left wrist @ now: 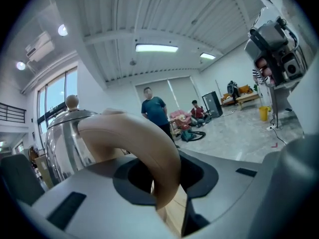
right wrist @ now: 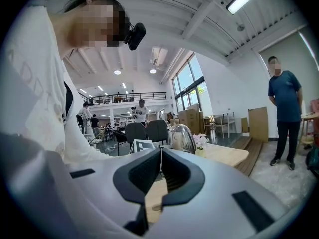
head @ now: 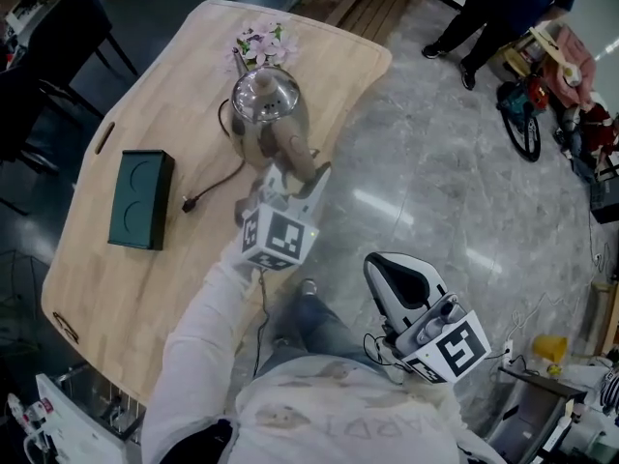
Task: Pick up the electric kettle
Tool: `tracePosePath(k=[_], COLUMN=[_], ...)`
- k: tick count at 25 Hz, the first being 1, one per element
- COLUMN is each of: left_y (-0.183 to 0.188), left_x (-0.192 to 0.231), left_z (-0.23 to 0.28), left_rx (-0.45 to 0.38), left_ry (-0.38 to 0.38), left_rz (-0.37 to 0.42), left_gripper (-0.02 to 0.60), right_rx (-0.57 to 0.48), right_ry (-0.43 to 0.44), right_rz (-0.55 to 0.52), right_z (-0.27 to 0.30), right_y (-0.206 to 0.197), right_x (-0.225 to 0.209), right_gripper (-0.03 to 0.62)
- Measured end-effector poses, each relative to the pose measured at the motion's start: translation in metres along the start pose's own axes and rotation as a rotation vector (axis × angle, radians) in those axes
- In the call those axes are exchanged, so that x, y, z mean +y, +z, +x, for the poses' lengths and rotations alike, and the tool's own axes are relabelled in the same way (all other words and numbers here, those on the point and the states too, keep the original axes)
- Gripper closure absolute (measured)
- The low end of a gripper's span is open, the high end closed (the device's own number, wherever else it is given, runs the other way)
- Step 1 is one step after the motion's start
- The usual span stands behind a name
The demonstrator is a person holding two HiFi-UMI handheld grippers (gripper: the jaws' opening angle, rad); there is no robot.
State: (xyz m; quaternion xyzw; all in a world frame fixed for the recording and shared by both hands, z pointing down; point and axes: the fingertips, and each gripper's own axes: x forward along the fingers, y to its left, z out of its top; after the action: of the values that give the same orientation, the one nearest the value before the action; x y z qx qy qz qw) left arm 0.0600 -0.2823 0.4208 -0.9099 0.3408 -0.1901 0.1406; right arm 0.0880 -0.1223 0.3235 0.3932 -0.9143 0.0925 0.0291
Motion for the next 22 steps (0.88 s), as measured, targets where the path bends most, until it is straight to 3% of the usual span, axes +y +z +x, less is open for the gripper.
tracePosePath(k=[7, 17, 22], left_y=[0.044, 0.092, 0.114], left_x=[-0.027, -0.088, -0.123], left_z=[-0.077, -0.211, -0.277], left_rx=[-0.031, -0.054, -0.081], left_ry=[-0.063, -0.113, -0.13], left_rz=[-0.05, 0.054, 0.042], left_gripper=[0.483, 0.48, 0.48], right_rx=[-0.049, -0.107, -0.135], right_ry=[0.027, 0.054, 0.059], right_rz=[-0.014, -0.049, -0.074], right_z=[-0.017, -0.052, -0.079], right_y=[0.011, 0.012, 0.012], right_x=[0.039, 0.116, 0.164], right_gripper=[0.576, 0.576, 0.576])
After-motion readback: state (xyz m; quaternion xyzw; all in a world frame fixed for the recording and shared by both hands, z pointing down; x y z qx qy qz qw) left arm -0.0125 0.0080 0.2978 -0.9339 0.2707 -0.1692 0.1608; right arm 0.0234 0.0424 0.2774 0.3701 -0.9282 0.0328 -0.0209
